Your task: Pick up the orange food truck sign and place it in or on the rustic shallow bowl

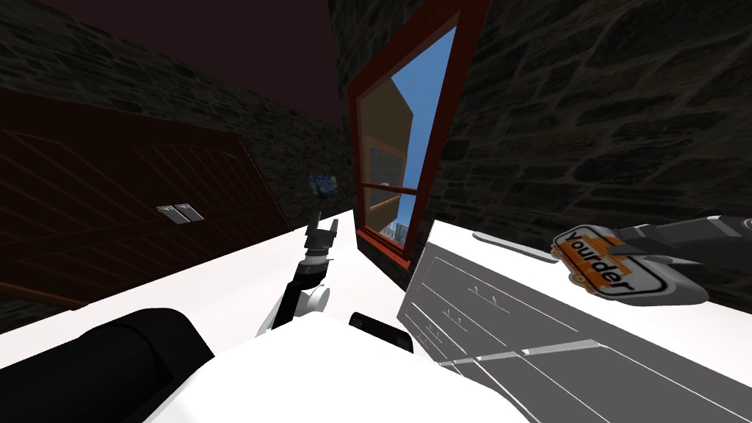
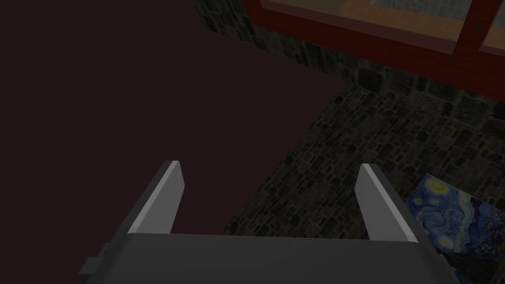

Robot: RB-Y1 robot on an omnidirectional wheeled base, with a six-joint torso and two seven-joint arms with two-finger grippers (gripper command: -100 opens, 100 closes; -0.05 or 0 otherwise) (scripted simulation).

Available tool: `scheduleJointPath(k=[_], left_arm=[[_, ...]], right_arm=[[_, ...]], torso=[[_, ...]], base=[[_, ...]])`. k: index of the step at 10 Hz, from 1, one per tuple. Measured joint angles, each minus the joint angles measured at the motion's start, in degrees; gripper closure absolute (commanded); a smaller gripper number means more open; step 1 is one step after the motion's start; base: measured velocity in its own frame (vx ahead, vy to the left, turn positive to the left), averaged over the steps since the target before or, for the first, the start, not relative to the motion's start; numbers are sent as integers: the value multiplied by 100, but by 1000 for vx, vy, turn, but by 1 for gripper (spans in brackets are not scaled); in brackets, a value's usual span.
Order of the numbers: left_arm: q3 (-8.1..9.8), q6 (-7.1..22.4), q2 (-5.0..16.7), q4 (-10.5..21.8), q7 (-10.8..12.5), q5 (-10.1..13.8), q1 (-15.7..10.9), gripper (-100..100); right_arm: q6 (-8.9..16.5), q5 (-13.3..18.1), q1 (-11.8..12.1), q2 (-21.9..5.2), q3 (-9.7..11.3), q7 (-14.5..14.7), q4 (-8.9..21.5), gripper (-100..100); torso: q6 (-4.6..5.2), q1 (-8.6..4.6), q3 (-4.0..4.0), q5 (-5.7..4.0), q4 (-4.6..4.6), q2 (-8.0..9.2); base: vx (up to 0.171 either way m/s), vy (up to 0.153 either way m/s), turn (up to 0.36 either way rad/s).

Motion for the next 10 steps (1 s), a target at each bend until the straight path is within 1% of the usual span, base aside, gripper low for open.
scheduleJointPath(k=[1,2,5,6,7,9,10], left_arm=[[0,0,0,0,0,0,0,0],[0,0,0,0,0,0,0,0],[0,0,0,0,0,0,0,0],[0,0,0,0,0,0,0,0],[0,0,0,0,0,0,0,0],[1,0,0,0,0,0,1,0],[1,0,1,0,0,0,1,0]], right_arm=[[-28,-46,-108,-117,-20,103,145,100],[-48,-81,-208,-186,-47,162,199,100],[-271,-157,-594,-541,-226,321,489,100],[-374,-178,-748,-644,-312,382,561,100],[-429,-203,-858,-730,-352,460,630,100],[-483,-194,-1038,-941,-377,606,837,100],[-512,-162,-1105,-1036,-371,672,938,100]], torso=[[1,-17,12,-2,7,16],[1,-21,18,-4,11,25],[-6,-12,24,3,18,29],[-6,-10,32,4,23,41],[-3,-16,36,2,26,45],[0,-26,28,-1,24,29],[-2,-29,18,-2,20,11]], base=[[-166,-92,26],[-187,-67,18],[-155,-80,0],[-164,-96,-43],[-138,-108,-70],[-63,-100,-158],[20,-116,-336]])
